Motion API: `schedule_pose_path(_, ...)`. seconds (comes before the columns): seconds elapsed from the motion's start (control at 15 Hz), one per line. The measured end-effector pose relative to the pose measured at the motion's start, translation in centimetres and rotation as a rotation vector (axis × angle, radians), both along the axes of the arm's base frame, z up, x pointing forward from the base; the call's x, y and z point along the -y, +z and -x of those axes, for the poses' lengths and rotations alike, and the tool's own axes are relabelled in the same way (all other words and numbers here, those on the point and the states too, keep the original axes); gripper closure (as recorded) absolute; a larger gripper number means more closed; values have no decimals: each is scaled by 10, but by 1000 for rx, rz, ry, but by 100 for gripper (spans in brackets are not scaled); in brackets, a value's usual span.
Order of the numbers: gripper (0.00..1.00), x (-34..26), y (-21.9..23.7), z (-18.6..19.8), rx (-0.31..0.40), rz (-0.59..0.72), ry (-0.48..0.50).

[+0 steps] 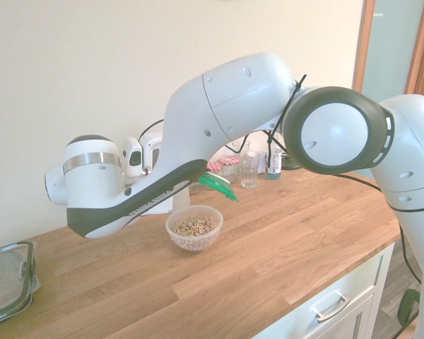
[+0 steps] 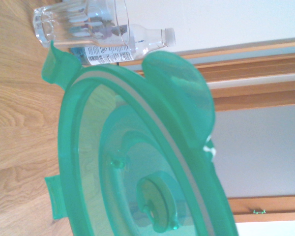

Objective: Cover the lid of food container

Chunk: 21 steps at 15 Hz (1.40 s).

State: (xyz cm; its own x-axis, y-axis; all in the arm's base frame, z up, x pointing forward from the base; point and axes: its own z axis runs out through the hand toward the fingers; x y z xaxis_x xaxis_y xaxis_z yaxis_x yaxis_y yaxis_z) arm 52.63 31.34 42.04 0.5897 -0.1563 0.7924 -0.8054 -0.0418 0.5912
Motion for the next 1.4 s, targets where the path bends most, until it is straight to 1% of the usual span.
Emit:
schedule_pose_path(0.53,100,-25,-35,-5,-10,38,8)
schedule_pose_path(1.07,100,-35,-51,-10,-17,41,3)
schedule_pose_path(1.13,0,-36,-50,-9,-17,40,4)
schedule_pose_path(1.4,0,-42,-52,-6,-33,24,10)
